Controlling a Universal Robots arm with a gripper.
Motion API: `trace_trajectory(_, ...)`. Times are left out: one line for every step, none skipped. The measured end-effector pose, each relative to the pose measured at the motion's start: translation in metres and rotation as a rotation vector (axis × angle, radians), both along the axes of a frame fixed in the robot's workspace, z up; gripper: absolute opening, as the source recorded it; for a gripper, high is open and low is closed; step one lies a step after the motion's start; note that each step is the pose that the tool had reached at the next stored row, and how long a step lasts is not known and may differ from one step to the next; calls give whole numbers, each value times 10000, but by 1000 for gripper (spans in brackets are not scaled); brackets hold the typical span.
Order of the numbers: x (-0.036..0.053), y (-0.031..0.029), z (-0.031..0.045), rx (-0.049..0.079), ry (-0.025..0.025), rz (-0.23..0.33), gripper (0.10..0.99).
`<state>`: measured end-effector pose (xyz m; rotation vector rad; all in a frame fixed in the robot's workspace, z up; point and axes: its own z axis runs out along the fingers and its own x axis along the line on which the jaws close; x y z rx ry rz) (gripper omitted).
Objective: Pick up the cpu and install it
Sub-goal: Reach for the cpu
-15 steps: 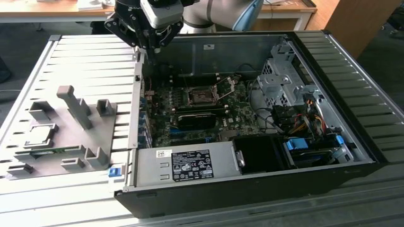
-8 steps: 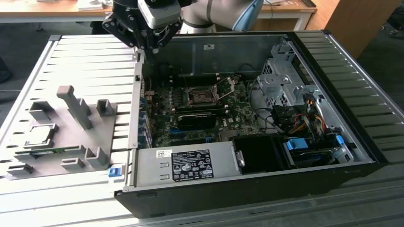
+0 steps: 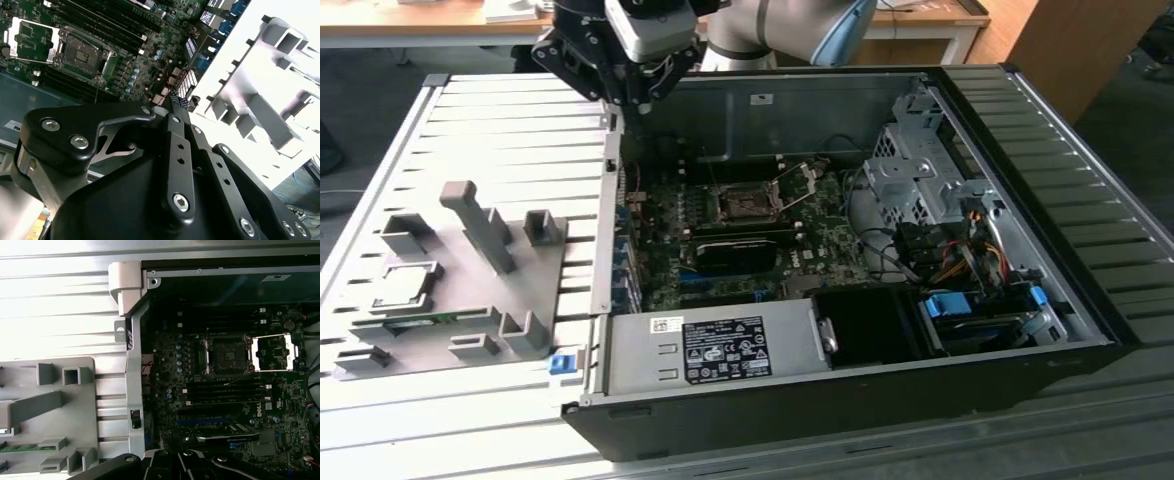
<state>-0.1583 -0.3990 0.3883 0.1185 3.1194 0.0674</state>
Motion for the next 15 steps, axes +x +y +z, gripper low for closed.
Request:
trace_trajectory(-6,0,-1,0,1,0,106)
trace_trajectory(-12,0,-2,0,2,1,106)
trace_trajectory(-18,0,-3,0,2,1,106)
trace_trajectory(-24,0,-3,0,3,0,106)
trace_trajectory(-30,0,-4,0,4,0,106)
trace_trajectory(-36,0,-5,0,4,0,106)
trace_trajectory(-41,0,-6,1,5,0,106)
trace_trajectory(-47,0,-7,0,6,0,106)
trace_trajectory(-55,0,-7,0,8,1,106)
trace_trajectory(-61,0,-8,0,8,1,106)
trace_trajectory(-68,0,-10,0,9,0,106)
trace_trajectory(-75,0,-10,0,10,1,106)
trace_trajectory(-82,0,-11,0,11,0,106)
trace_trajectory(-89,0,-12,0,11,0,106)
trace_trajectory(-95,0,-13,0,13,0,106)
